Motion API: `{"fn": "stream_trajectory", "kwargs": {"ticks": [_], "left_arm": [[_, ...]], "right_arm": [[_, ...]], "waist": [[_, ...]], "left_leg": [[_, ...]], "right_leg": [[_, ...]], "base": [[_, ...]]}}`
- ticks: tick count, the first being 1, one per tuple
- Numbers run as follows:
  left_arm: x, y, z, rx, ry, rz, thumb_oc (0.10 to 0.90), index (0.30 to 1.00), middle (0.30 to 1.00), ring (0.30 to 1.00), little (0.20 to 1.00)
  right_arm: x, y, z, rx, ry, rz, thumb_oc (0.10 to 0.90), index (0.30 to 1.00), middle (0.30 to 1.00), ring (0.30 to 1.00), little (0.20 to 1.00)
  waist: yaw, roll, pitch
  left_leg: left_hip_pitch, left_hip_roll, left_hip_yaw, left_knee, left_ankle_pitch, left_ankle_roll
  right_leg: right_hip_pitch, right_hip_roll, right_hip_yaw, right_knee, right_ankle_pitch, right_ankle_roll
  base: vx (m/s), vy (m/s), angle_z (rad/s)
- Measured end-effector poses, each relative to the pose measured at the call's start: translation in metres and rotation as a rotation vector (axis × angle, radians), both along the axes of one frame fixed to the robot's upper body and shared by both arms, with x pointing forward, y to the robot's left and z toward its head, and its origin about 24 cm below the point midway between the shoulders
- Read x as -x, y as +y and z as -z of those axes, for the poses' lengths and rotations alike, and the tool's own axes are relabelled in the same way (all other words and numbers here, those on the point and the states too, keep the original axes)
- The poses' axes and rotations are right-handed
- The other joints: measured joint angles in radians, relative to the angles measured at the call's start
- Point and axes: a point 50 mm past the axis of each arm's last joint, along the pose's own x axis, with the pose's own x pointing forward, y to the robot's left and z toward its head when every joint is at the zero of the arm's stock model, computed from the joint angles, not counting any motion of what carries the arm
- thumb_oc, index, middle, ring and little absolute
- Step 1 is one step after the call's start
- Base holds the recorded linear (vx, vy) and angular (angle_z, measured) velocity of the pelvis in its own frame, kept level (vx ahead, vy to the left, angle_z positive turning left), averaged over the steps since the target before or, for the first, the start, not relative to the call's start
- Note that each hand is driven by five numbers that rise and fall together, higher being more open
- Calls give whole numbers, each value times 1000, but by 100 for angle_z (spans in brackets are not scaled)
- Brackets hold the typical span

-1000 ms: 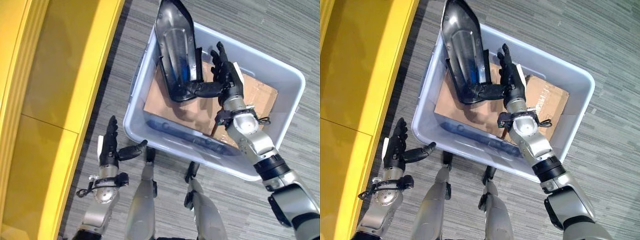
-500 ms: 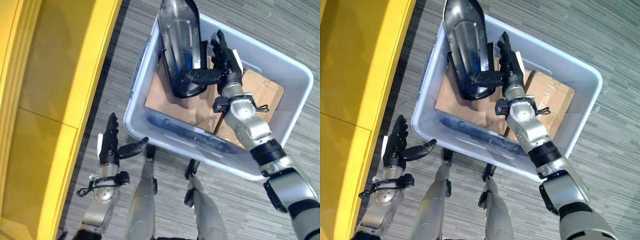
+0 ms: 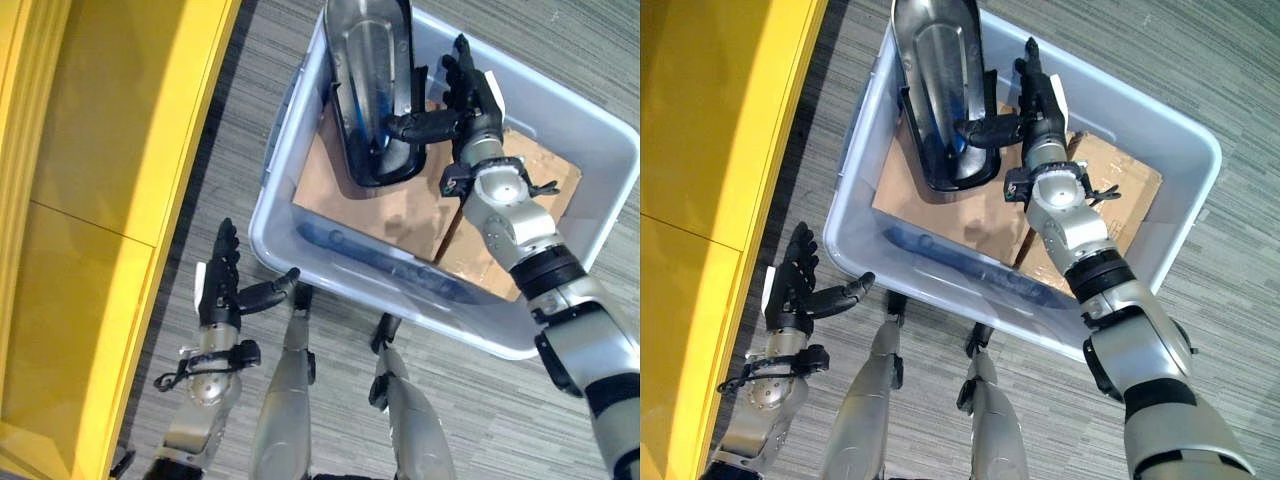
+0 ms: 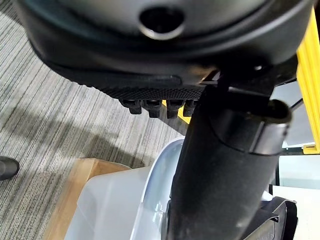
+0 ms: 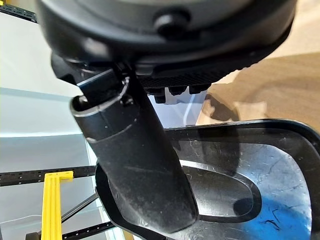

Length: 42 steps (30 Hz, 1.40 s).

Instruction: Move parts from the plastic box to the shelf.

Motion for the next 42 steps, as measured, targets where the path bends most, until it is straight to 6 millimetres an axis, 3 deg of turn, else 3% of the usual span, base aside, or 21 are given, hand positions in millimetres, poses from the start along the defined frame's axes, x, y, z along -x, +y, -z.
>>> {"fn": "stream_trajectory", "kwargs": {"ticks": [14, 15, 16, 17, 18, 23, 30, 39, 42], "left_arm": [[-6, -5, -14, 10, -81, 24, 900, 1000, 1000, 1000, 1000], [-7, -3, -9, 5, -48, 12, 900, 1000, 1000, 1000, 1000], [-7, -1, -4, 1, -23, 2, 900, 1000, 1000, 1000, 1000], [-7, 0, 1, -3, 7, -7, 900, 1000, 1000, 1000, 1000], [-6, 1, 5, -4, 27, -17, 900, 1000, 1000, 1000, 1000], [-5, 3, 10, -5, 49, -30, 900, 1000, 1000, 1000, 1000], [-9, 1, 5, 2, 29, -25, 900, 1000, 1000, 1000, 1000], [-12, 1, 3, 30, 25, -23, 900, 1000, 1000, 1000, 1000], [-12, 1, 3, 30, 26, -23, 900, 1000, 1000, 1000, 1000]], "right_arm": [[-9, -12, -31, -34, -49, 13, 900, 1000, 1000, 1000, 1000], [-10, -13, -37, -48, -56, 22, 847, 926, 926, 926, 926], [-10, -15, -42, -57, -65, 27, 633, 627, 627, 627, 627], [-9, -18, -45, -82, -74, 37, 547, 506, 506, 506, 506], [-9, -20, -46, -105, -78, 45, 400, 300, 300, 300, 300], [-10, -35, -44, -195, -53, 105, 400, 300, 300, 300, 300], [-12, -30, -40, -215, -36, 111, 400, 300, 300, 300, 300], [-17, 13, -21, -217, 50, -23, 400, 300, 300, 300, 300], [-18, 13, -20, -217, 54, -23, 400, 300, 300, 300, 300]], "waist": [[6, 5, -2], [9, 7, -3], [10, 7, -3], [14, 7, -3], [16, 7, -3], [18, 7, -3], [25, 9, -4], [47, 11, -4], [54, 11, -4]], "left_leg": [[-90, 0, -23, 12, 28, -4], [-100, -1, -23, 12, 29, -4], [-110, -2, -25, 11, 33, -4], [-116, -3, -25, 11, 38, 0], [-119, -4, -27, 11, 39, 0], [-121, -14, -37, 11, 40, 1], [-119, -18, -39, 12, 40, 1], [-99, -18, -54, 28, 40, 1], [-97, -20, -54, 28, 40, 1]], "right_leg": [[-97, -3, -4, 41, 12, -2], [-111, -4, -4, 49, 12, -2], [-121, -5, -5, 52, 12, -2], [-126, -7, -10, 53, 12, -2], [-127, -8, -16, 54, 12, -1], [-127, -18, -25, 62, 6, 4], [-122, -21, -26, 56, 3, 7], [-84, -19, -45, 54, 0, 4], [-84, -22, -45, 59, 7, 8]], "base": [[0, 0, 0], [0, 0, 0], [0, 0, 0], [12, 11, 7], [9, 6, 10], [8, 13, 7], [1, 2, 0], [-11, 5, 4], [-38, 14, 1]]}}
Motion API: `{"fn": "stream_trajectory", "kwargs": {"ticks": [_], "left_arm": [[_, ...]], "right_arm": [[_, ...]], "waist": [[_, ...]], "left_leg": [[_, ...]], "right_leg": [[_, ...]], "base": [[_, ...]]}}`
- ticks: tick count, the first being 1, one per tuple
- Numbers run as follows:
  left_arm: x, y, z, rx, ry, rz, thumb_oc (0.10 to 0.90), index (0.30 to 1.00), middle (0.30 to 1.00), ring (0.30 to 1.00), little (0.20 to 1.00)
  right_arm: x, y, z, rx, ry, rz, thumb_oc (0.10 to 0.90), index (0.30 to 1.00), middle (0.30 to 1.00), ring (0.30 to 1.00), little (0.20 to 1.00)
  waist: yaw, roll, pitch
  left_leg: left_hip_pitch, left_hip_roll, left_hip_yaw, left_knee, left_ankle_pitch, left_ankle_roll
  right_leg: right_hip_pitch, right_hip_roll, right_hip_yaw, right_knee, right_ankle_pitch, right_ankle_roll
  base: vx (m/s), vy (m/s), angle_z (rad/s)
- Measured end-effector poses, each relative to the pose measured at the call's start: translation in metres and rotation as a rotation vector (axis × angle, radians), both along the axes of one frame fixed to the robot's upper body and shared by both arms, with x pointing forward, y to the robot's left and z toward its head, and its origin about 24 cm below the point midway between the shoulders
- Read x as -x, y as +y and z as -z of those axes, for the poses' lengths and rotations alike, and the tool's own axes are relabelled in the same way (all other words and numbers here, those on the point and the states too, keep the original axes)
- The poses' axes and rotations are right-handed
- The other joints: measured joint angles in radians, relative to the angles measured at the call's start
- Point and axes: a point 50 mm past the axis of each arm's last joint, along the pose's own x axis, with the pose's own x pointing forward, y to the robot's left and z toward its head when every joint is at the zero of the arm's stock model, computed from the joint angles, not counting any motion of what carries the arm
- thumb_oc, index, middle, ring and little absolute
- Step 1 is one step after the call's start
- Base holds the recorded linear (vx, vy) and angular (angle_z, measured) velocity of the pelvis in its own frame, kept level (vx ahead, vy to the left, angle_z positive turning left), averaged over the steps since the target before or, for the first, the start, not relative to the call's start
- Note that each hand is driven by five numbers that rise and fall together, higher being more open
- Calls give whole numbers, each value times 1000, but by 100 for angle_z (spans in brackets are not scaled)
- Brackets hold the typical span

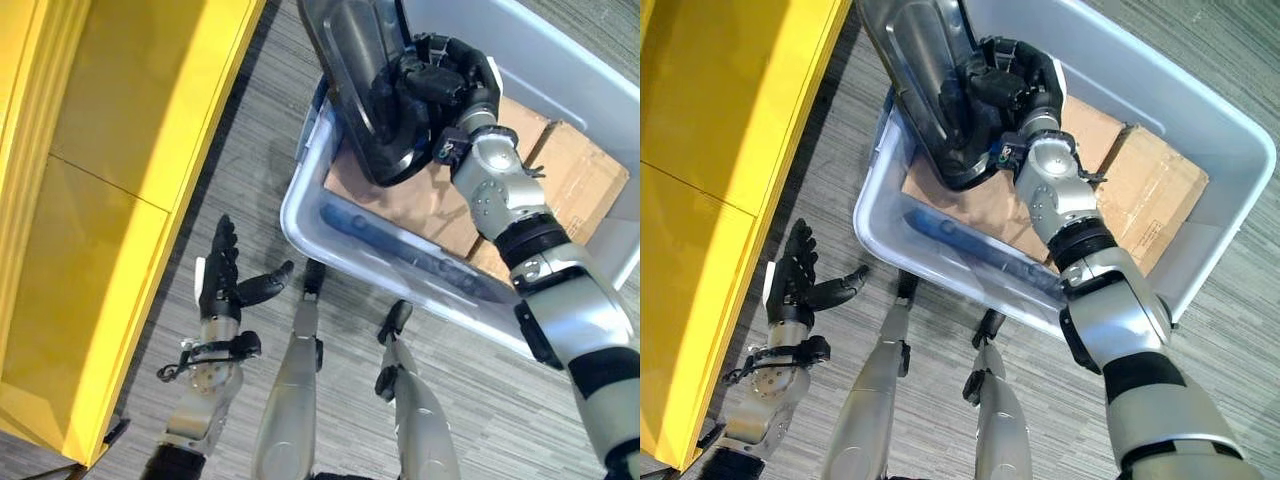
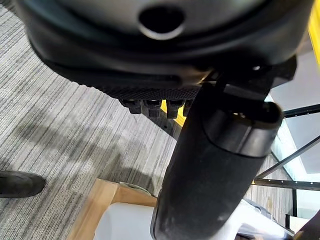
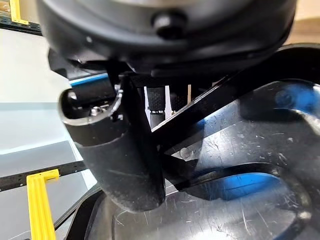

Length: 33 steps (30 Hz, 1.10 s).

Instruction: Move parts from the plastic box to the shelf.

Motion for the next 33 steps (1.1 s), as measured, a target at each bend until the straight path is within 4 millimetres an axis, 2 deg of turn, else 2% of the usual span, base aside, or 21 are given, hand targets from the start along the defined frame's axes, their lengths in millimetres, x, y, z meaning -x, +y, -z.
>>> {"fn": "stream_trajectory", "kwargs": {"ticks": [4, 8, 10, 14, 17, 22, 23, 29, 33], "left_arm": [[0, 0, 0, 0, 1, 1, 900, 1000, 1000, 1000, 1000], [-1, 1, 0, -11, 8, 4, 900, 1000, 1000, 1000, 1000], [-2, 3, 0, -19, 15, 2, 900, 1000, 1000, 1000, 1000], [-2, 10, 0, -52, 35, -5, 900, 1000, 1000, 1000, 1000], [-1, 13, 3, -57, 53, -11, 900, 1000, 1000, 1000, 1000], [9, 21, 14, -61, 110, -17, 900, 1000, 1000, 1000, 1000], [11, 23, 15, -61, 119, -21, 900, 1000, 1000, 1000, 1000], [14, 30, 15, -65, 133, -33, 900, 1000, 1000, 1000, 1000], [16, 34, 16, -66, 152, -34, 900, 1000, 1000, 1000, 1000]], "right_arm": [[-1, -2, 6, 19, 33, 8, 400, 300, 300, 300, 300], [0, -4, 7, 37, 46, 9, 400, 300, 300, 300, 300], [5, -4, 14, -13, 37, -25, 400, 300, 300, 300, 300], [8, -9, 29, -74, 59, -37, 400, 300, 300, 300, 300], [11, -15, 32, -110, 60, -33, 400, 300, 300, 300, 300], [19, -22, 37, -166, 37, -52, 400, 300, 300, 300, 300], [22, -24, 40, -194, 35, -57, 400, 300, 300, 300, 300], [37, -40, 73, -293, 74, -46, 400, 300, 300, 300, 300], [50, -48, 105, -360, 125, -27, 400, 300, 300, 300, 300]], "waist": [[12, 0, 0], [14, 0, 0], [13, 0, 0], [3, -2, 0], [-15, -2, 0], [-28, -3, -1], [-39, -2, -1], [-46, 0, -2], [-52, 0, -3]], "left_leg": [[28, -1, 1, -1, 0, 0], [113, -1, 2, -18, 0, 0], [159, -2, 4, -25, 0, 0], [242, -1, 7, -36, -1, 0], [278, 2, 14, -38, -18, -13], [336, 4, 32, -49, -23, -8], [346, 4, 34, -52, -21, -7], [386, 4, 35, -53, -24, -4], [431, 3, 43, -54, -31, -3]], "right_leg": [[26, -3, 0, 4, 0, 1], [107, -1, -1, -6, -3, 2], [150, -2, 0, -9, -4, 2], [230, -1, 5, -22, -5, 4], [271, 6, 11, -40, 4, 0], [323, 6, 29, -62, 16, 0], [331, 7, 29, -62, 16, -1], [370, 7, 28, -62, 5, 0], [414, 3, 28, -62, -3, 0]], "base": [[-40, 15, 0], [-66, 8, 2], [-77, 12, -2], [-22, 1, -3], [-5, -7, -4], [-7, -7, -11], [-29, -33, -2], [0, 0, 0], [17, -8, 0]]}}
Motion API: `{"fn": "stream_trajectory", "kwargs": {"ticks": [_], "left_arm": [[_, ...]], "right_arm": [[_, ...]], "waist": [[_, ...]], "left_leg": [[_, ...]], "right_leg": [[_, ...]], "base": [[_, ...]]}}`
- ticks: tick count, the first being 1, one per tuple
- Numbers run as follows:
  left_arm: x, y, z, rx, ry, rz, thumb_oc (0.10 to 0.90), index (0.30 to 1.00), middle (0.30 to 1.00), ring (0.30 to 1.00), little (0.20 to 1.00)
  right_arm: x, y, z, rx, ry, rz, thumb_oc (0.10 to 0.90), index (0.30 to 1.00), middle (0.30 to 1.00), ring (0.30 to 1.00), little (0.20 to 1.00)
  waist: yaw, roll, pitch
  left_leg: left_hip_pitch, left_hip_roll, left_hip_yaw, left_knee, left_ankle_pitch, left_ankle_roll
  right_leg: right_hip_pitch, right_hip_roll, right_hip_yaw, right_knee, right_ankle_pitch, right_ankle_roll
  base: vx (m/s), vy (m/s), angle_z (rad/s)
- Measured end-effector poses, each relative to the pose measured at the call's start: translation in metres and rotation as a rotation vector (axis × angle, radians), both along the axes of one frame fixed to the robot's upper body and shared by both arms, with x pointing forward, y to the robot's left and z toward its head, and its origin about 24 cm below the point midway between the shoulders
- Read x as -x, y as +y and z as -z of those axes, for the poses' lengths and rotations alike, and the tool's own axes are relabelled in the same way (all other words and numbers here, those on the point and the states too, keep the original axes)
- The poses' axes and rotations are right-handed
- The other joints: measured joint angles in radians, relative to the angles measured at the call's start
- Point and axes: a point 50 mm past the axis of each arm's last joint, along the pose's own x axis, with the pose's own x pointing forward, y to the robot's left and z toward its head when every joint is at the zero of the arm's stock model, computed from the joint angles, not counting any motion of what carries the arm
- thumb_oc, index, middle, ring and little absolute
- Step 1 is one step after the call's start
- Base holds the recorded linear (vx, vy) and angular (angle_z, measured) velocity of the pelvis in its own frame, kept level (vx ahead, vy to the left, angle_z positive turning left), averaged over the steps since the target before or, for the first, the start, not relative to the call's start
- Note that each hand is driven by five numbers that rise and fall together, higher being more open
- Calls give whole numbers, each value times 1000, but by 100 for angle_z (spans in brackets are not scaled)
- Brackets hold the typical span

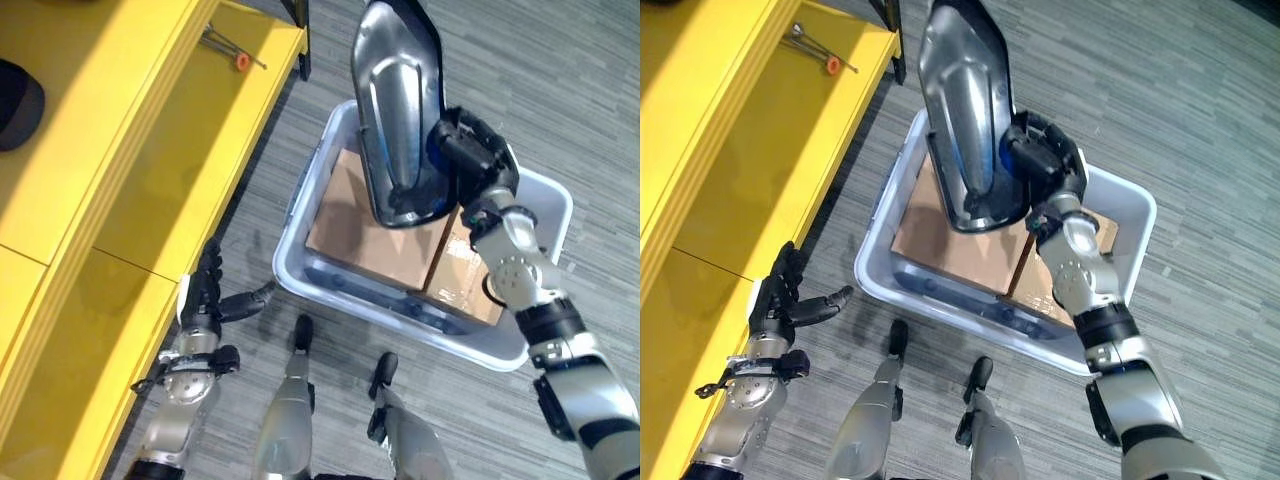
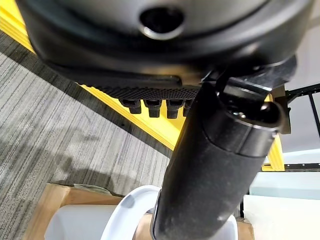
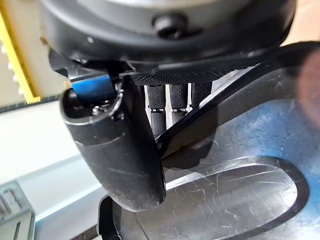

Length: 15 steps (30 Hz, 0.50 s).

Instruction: Move parts from the plastic box to the shelf.

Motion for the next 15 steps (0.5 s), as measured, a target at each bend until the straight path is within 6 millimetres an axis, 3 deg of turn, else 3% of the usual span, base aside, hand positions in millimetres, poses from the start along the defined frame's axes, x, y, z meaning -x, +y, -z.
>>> {"fn": "stream_trajectory", "kwargs": {"ticks": [2, 5, 10, 15], "left_arm": [[6, 4, 2, 3, 10, -20, 900, 1000, 1000, 1000, 1000], [8, 5, 4, 7, 21, -25, 900, 1000, 1000, 1000, 1000], [10, 2, 4, -37, 20, -51, 900, 1000, 1000, 1000, 1000], [4, -3, -10, -170, -23, -37, 900, 1000, 1000, 1000, 1000]], "right_arm": [[7, 4, 22, -128, 43, 7, 400, 300, 300, 300, 300], [10, 3, 33, -161, 75, 24, 400, 300, 300, 300, 300], [29, 4, 82, -326, 213, 131, 400, 300, 300, 300, 300], [32, 11, 90, -336, 247, 147, 400, 300, 300, 300, 300]], "waist": [[-4, 2, -5], [-11, 17, -26], [-26, 33, -123], [-63, 32, -175]], "left_leg": [[34, 0, 12, 0, -12, -2], [37, 1, 16, -1, -30, -2], [63, 3, 24, -1, -46, 0], [108, 5, 47, -1, -48, 2]], "right_leg": [[27, -2, 13, 0, -4, -1], [26, -3, 21, 0, -3, -2], [48, -3, 29, 0, -11, -2], [80, -5, 50, -1, -17, 1]], "base": [[31, -11, -16], [41, -12, -9], [42, -17, -6], [37, -15, -11]]}}
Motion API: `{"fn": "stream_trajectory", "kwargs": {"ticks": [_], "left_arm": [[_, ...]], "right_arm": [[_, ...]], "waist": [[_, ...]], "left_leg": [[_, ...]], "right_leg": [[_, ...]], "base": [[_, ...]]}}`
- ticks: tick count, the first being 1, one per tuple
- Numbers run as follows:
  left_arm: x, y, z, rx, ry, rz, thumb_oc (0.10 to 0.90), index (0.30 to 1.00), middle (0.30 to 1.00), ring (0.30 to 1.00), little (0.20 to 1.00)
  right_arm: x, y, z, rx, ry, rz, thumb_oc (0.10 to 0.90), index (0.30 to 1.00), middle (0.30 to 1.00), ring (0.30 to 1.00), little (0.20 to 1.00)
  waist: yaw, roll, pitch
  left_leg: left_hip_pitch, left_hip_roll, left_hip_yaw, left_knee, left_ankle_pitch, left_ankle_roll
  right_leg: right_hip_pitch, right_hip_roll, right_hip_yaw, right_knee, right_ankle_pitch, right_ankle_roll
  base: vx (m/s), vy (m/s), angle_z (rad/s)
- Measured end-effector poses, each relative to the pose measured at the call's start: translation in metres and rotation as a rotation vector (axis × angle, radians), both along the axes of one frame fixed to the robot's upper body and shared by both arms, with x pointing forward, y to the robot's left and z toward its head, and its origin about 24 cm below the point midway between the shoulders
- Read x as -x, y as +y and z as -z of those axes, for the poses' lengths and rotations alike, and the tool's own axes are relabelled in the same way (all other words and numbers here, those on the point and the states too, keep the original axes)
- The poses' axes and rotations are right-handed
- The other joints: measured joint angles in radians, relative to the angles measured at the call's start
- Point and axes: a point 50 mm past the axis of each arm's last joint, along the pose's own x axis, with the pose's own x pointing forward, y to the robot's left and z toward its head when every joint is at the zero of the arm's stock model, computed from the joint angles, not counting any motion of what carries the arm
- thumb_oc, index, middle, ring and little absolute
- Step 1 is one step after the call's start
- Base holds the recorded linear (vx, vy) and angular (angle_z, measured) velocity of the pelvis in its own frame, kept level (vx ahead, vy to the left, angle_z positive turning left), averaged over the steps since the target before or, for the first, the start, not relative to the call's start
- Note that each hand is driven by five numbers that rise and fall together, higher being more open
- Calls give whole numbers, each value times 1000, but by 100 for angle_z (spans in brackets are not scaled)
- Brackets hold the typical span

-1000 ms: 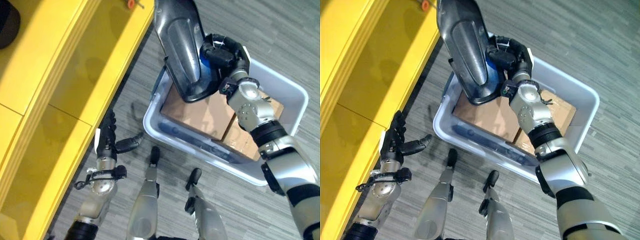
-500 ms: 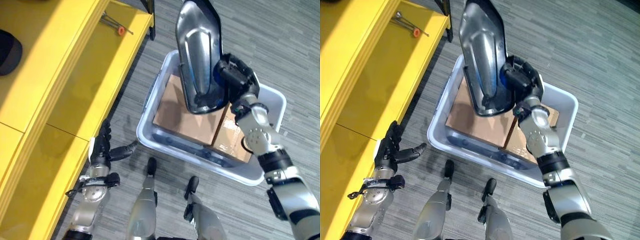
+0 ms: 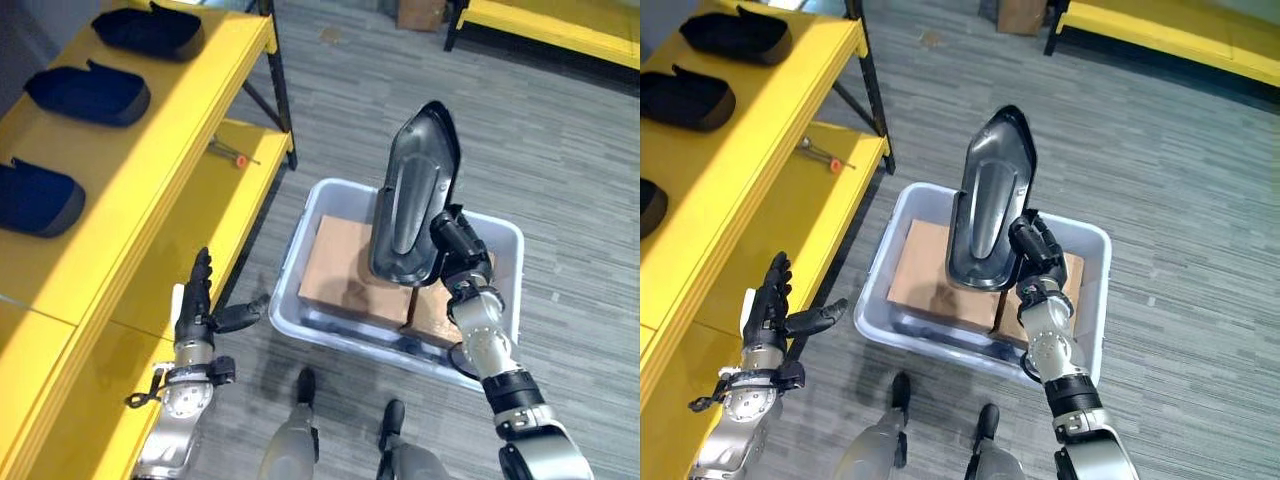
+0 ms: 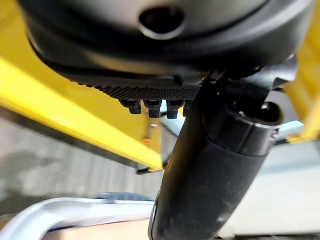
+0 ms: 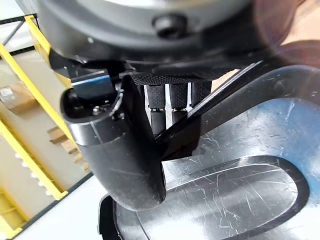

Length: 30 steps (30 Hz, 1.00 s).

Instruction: Move parts from the plastic box to the shelf.

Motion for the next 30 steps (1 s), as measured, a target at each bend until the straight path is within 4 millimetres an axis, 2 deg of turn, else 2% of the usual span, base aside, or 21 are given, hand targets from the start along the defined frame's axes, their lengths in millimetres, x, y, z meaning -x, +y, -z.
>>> {"fn": "stream_trajectory", "kwargs": {"ticks": [6, 11, 14, 22, 27, 30], "left_arm": [[-9, -9, -18, -231, -71, 37, 900, 1000, 1000, 1000, 1000], [-18, -25, -27, -394, -123, 98, 900, 1000, 1000, 1000, 1000], [-19, -26, -30, -478, -130, 127, 900, 1000, 1000, 1000, 1000], [-35, -51, -53, -752, -248, 274, 900, 1000, 1000, 1000, 1000], [-38, -70, -52, -849, -297, 367, 900, 1000, 1000, 1000, 1000], [-47, -74, -52, -984, -307, 415, 900, 1000, 1000, 1000, 1000]], "right_arm": [[1, 7, 2, -42, 8, 48, 400, 300, 300, 300, 300], [2, 11, 3, -67, 19, 78, 400, 300, 300, 300, 300], [3, 16, 5, -72, 40, 71, 400, 300, 300, 300, 300], [-4, 24, 9, -126, 78, 96, 400, 300, 300, 300, 300], [-11, 32, 11, -159, 116, 117, 400, 300, 300, 300, 300], [-15, 36, 10, -154, 130, 119, 400, 300, 300, 300, 300]], "waist": [[-31, -9, -57], [-43, -12, -69], [-61, -20, -84], [-63, -36, -102], [-65, -36, -116], [-66, -36, -122]], "left_leg": [[17, 9, 26, -1, -8, -3], [38, 17, 42, -1, -14, -2], [41, 19, 48, -1, -18, 0], [43, 23, 51, -1, -13, -7], [44, 23, 52, -1, -13, -7], [45, 24, 52, -1, -13, -8]], "right_leg": [[2, 6, 27, 0, -2, -1], [13, 12, 44, 0, -2, -4], [13, 14, 50, 0, -1, -4], [13, 17, 53, 0, 0, -6], [13, 17, 54, 0, 0, -7], [13, 18, 55, 0, 0, -7]], "base": [[19, -2, -14], [3, 2, -9], [4, 3, -8], [0, 1, 0], [0, 0, 0], [0, 0, 0]]}}
